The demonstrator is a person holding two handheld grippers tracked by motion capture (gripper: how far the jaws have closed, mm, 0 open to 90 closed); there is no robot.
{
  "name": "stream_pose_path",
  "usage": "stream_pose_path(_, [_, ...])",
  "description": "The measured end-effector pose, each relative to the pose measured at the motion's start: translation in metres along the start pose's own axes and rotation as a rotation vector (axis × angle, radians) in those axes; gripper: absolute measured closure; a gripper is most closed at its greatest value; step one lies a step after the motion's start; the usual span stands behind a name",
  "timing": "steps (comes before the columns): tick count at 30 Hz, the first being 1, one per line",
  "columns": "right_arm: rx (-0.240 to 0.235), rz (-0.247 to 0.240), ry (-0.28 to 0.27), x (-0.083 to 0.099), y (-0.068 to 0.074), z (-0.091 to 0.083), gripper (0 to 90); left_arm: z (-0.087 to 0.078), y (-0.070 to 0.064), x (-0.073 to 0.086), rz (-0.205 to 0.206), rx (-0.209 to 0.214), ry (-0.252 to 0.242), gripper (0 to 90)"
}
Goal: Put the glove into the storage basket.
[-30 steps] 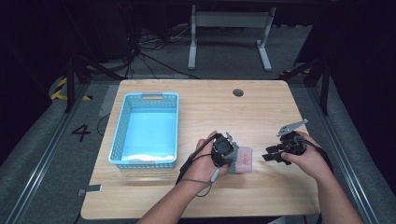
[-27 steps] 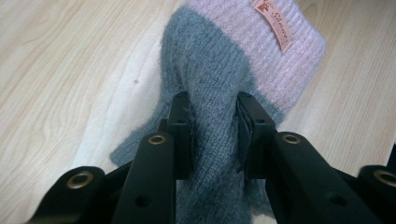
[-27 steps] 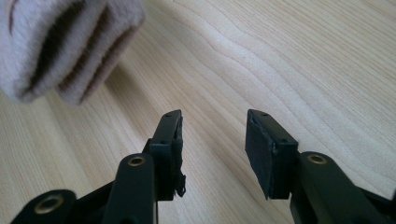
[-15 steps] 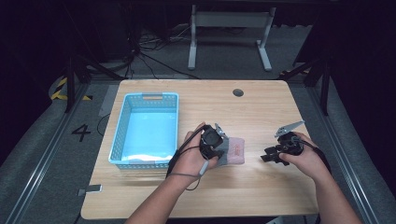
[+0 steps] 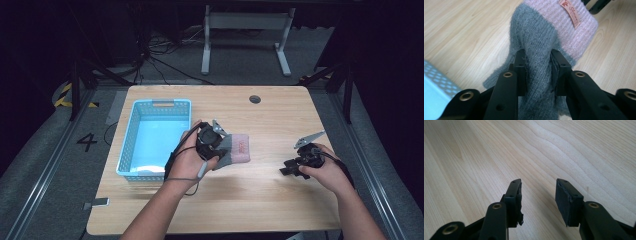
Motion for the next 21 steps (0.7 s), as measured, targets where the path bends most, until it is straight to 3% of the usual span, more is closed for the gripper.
stream_pose_path(21, [-0.018,-0.020,0.021,-0.011,-0.002,0.012,56.6,-0.037,0.037,0.018,-0.059,-0.066,-0.027,70.6])
Point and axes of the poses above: each handheld gripper's, and its own axes: z roughly forward along the jaws, x roughly out of its underside, y roughly to its left, the point moved 5 cm from there along z, roughly forward along the jaws, and after that the axes turned 4 degrees about -z, right-handed, at the moved point
